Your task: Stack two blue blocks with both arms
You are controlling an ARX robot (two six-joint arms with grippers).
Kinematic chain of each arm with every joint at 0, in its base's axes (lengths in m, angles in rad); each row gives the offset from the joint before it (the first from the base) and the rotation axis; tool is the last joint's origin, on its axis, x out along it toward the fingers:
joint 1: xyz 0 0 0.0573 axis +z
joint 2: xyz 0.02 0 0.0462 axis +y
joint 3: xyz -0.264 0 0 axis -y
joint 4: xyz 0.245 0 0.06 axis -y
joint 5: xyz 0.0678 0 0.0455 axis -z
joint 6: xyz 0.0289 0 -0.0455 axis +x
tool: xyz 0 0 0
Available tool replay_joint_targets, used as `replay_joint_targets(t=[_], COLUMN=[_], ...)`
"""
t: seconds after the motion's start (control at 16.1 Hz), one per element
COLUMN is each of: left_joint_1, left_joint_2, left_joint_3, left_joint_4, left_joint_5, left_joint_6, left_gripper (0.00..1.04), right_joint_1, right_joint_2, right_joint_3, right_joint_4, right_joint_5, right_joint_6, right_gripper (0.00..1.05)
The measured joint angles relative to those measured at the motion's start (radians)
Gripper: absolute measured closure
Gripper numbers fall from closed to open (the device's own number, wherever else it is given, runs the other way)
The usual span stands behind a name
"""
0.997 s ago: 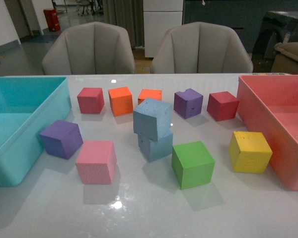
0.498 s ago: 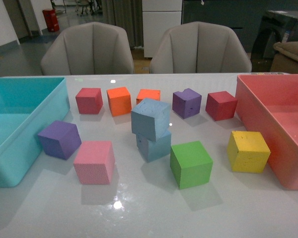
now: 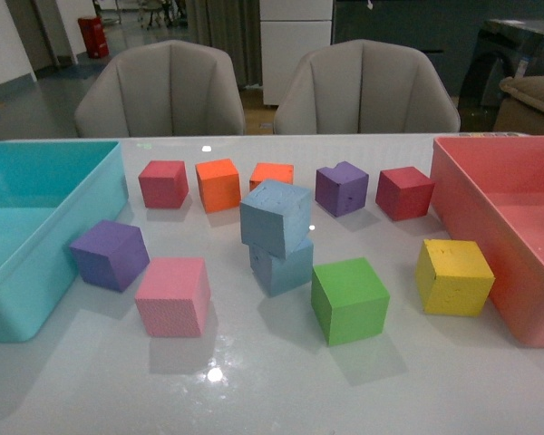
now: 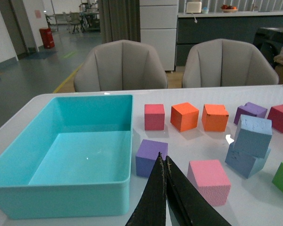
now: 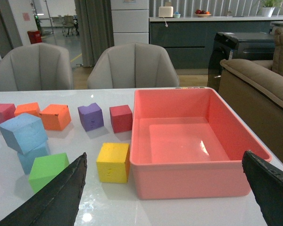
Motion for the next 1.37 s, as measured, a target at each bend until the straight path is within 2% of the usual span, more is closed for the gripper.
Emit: replay_joint_targets(t=[0.5,0.62,0.87,0.93,1.0,1.37], left_joint_1=[0.003,0.003,0.004,0.004,0.004,0.004], left_joint_2=[-0.154,-0.317,-0.319,-0.319,-0.319,-0.319], left_joint_3=[-0.044,-0.043,-0.043,-0.043,-0.043,-0.043], left_joint_4=[-0.094,-0.277,-0.275,-0.274,-0.274,-0.274], left_joint_5=[0.0,0.0,0.0,0.0,0.0,0.0], left_joint_6=[0.0,0.0,0.0,-0.001,-0.001,-0.001], left_gripper=[1.03,1.03,1.03,0.98,0.87,0.1], right_joint_1=[0.0,0.0,0.0,0.0,0.0,0.0], right_joint_2=[0.0,0.0,0.0,0.0,0.0,0.0], right_joint_3=[0.0,0.0,0.0,0.0,0.0,0.0], right_joint_4=[0.0,0.0,0.001,0.0,0.0,0.0], right_joint_5=[0.0,0.0,0.0,0.0,0.0,0.0], right_joint_6=[0.0,0.0,0.0,0.0,0.0,0.0], right_gripper=[0.06,0.06,0.06,0.06,0.06,0.06])
